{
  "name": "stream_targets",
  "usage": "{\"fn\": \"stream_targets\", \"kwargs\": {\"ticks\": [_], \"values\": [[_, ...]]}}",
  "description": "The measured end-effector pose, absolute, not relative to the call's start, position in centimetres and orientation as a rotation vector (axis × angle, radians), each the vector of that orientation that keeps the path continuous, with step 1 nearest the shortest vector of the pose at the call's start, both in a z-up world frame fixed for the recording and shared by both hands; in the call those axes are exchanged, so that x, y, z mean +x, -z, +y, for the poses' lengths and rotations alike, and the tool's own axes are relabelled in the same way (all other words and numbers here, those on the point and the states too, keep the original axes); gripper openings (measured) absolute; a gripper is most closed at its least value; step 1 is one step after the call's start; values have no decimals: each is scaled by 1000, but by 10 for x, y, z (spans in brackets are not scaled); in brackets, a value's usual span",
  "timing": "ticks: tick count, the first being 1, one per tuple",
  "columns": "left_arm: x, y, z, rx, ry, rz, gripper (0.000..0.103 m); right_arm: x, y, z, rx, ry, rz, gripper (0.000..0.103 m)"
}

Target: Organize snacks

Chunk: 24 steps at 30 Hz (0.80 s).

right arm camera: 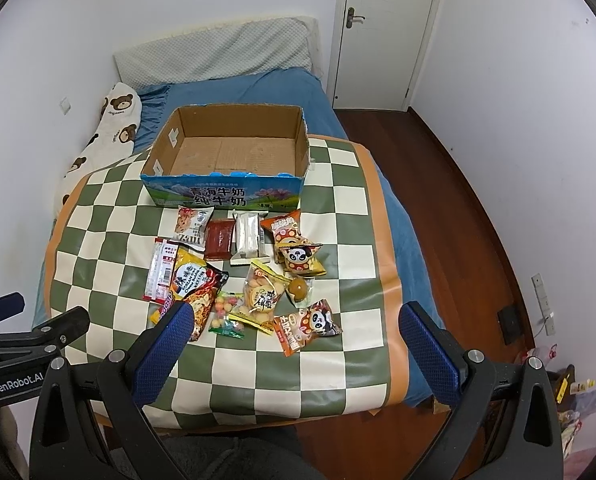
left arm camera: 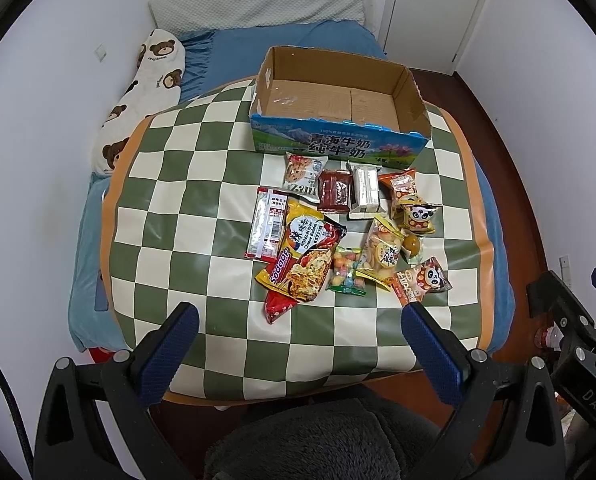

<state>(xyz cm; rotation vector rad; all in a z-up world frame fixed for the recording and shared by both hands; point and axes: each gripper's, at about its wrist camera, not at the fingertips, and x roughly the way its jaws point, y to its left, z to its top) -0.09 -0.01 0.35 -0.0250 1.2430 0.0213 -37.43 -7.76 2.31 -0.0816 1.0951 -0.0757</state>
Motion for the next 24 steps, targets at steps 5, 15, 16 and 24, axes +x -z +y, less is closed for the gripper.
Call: {"fn": "stream_targets", "kwargs": {"ticks": [5, 15, 16, 24], "values": [[0, -5, -1, -23, -21, 1244, 103, -373, -26, -78, -80, 77, 1092, 103], [-1, -8, -2, -23, -18, 1239, 103, -373, -28, -77, -77, 76, 1090, 103], [-2, -9, -3, -22, -16, 1238, 103, -372, -28, -78, -76, 76, 1091, 103], [-4, -12, -5, -22, -7, 1236, 103, -373, -31, -76, -71, 75, 1092, 103]]}}
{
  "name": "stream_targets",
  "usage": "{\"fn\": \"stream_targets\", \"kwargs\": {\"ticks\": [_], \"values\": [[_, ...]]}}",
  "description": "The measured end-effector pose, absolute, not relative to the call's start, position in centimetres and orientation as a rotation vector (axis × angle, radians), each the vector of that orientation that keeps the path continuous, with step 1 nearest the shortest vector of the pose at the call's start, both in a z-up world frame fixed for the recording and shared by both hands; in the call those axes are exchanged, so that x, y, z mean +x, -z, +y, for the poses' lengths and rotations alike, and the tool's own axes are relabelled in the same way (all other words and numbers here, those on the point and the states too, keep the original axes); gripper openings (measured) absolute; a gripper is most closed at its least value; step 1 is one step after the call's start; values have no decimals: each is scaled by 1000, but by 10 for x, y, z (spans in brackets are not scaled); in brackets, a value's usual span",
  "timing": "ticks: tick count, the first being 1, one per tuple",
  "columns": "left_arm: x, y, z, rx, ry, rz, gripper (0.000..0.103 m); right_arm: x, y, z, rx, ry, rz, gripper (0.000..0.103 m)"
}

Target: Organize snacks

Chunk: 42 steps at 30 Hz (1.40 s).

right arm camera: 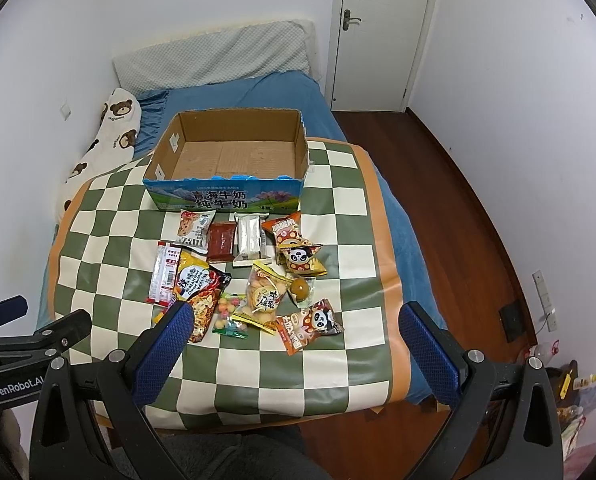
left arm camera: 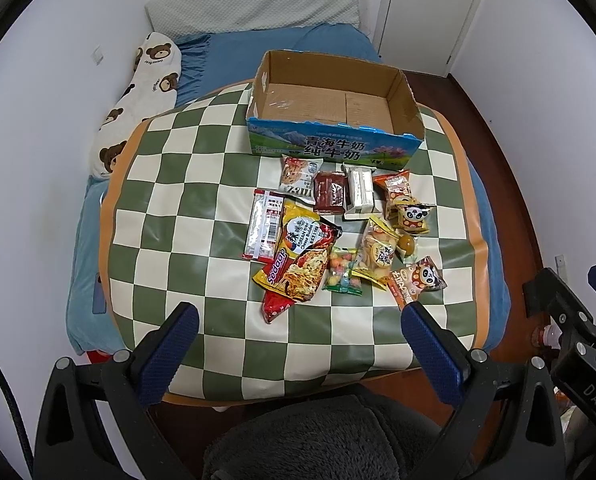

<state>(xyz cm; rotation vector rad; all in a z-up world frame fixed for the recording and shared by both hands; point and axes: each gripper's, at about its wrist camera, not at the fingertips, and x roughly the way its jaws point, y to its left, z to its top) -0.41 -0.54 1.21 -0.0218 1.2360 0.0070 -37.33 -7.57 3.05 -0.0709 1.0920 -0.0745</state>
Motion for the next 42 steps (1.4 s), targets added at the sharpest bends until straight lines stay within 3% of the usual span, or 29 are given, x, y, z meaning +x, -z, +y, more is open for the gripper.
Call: {"fn": "stream_targets", "kwargs": {"ticks": [30, 35, 42], "values": [[-3, -11, -4, -22, -21, 1225, 103, -383, -40, -74, -28, 74, 1079, 103], [20, 12, 8, -28, -74, 1226, 103, -367, -8, -88, 52, 69, 1131, 103], [74, 107, 21, 69, -109, 1390, 103, -322, 87, -105, 215, 61, 1303, 103]]}}
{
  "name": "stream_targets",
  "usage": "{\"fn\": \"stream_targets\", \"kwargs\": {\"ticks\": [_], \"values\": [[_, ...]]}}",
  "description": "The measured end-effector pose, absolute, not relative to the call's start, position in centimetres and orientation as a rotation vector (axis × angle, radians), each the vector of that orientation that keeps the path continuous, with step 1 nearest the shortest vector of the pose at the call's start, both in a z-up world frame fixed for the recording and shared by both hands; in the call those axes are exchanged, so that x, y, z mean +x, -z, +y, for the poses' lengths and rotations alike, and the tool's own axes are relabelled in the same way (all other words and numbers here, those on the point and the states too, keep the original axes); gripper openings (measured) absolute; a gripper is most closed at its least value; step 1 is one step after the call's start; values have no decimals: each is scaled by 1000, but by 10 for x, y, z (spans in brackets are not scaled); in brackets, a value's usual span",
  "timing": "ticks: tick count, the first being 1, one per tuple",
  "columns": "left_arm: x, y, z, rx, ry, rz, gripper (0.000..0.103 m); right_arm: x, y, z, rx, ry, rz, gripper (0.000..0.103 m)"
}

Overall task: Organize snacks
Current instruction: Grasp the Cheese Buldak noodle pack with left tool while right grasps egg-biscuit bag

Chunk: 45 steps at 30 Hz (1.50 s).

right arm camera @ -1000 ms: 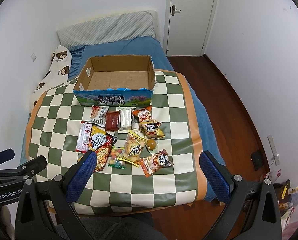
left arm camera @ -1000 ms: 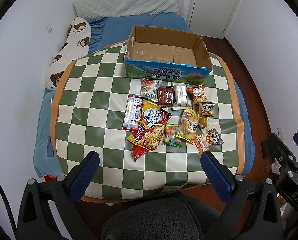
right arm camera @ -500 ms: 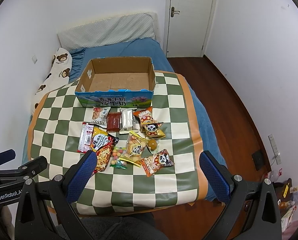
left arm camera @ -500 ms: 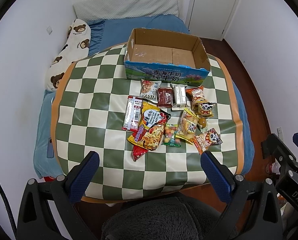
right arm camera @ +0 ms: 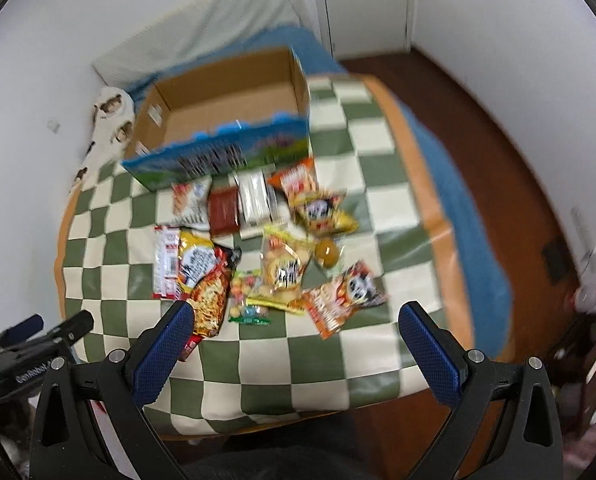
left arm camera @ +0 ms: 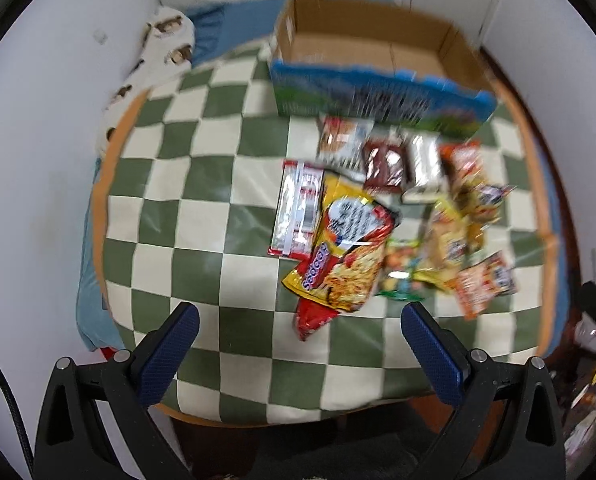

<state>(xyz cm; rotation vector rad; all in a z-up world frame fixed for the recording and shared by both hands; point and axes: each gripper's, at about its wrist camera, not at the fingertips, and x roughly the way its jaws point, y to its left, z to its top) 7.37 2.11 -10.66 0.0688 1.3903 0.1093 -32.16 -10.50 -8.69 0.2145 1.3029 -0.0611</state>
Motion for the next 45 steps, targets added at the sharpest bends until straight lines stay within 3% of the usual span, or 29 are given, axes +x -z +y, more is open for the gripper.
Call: {"fn": "stream_targets", "kwargs": {"ticks": [11, 21, 22, 23, 32, 37, 42, 45], "values": [[139, 241, 11, 178, 0, 1554, 103, -262, 249, -117, 369, 29, 1529, 93], [167, 339, -33, 404, 189, 1701, 102, -249, 297, -107, 360, 15, 1624, 93], [167, 345, -32, 401, 180, 1703, 90, -248, 299, -107, 358, 13, 1629, 93], [167, 347, -29, 379, 169, 1704, 85, -248, 301, -106, 358, 11, 1632, 93], [181, 337, 51, -37, -113, 1662, 85, -226, 335, -110, 440, 5, 1670, 90], [191, 350, 87, -85, -64, 1716, 87, -216, 372, -104, 450, 34, 1747, 86], [197, 349, 98, -63, -35, 1705, 86, -213, 388, -92, 409, 58, 1758, 64], [185, 337, 94, -19, -35, 1656, 85, -214, 387, -83, 354, 99, 1729, 59]]}}
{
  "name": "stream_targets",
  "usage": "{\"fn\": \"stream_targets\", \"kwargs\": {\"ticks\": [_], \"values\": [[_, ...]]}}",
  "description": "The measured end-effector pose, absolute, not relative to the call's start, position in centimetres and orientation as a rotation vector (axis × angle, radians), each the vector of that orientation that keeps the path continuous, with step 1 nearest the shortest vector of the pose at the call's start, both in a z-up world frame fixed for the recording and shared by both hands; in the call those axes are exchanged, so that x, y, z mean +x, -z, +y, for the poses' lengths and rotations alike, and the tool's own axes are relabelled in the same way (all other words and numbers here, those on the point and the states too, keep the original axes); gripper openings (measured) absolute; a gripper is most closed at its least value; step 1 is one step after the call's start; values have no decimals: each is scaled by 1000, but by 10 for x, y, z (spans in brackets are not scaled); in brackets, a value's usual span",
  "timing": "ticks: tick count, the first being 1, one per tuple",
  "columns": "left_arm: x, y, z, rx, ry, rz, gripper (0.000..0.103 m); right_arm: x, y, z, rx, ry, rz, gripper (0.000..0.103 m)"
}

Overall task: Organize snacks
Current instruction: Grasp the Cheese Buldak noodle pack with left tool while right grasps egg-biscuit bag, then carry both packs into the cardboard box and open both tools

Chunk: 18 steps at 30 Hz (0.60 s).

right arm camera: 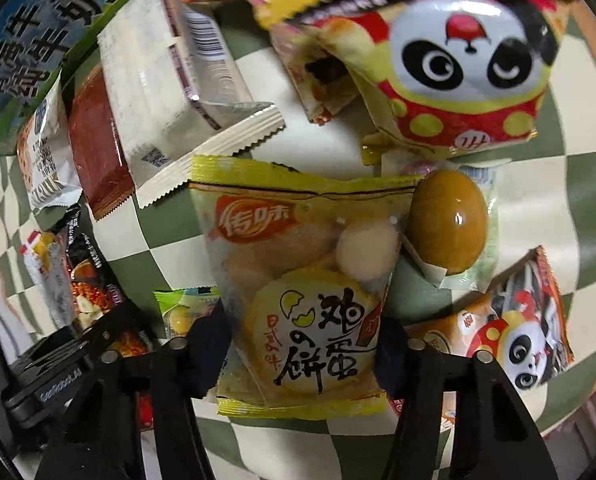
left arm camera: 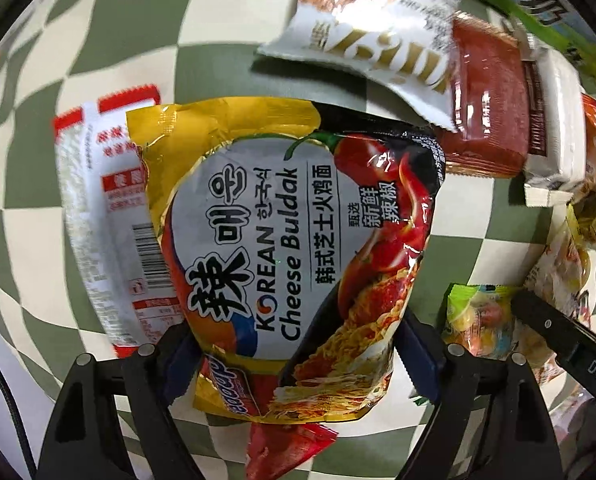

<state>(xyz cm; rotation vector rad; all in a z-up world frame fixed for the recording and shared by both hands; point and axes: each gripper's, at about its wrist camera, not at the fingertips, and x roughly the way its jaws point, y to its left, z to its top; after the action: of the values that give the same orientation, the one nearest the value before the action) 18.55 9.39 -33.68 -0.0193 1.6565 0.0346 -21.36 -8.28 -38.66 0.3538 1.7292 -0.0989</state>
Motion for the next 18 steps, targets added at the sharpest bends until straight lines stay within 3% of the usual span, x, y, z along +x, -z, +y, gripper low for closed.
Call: {"fn": "stream_targets", "kwargs": {"ticks": [7, 18], "values": [[163, 308, 114, -12, 0, 1568, 85, -218, 378, -74, 263, 143, 1667, 46], [121, 243, 132, -64, 43, 1552, 85, -230, 337, -60, 275, 24, 1574, 43]]}}
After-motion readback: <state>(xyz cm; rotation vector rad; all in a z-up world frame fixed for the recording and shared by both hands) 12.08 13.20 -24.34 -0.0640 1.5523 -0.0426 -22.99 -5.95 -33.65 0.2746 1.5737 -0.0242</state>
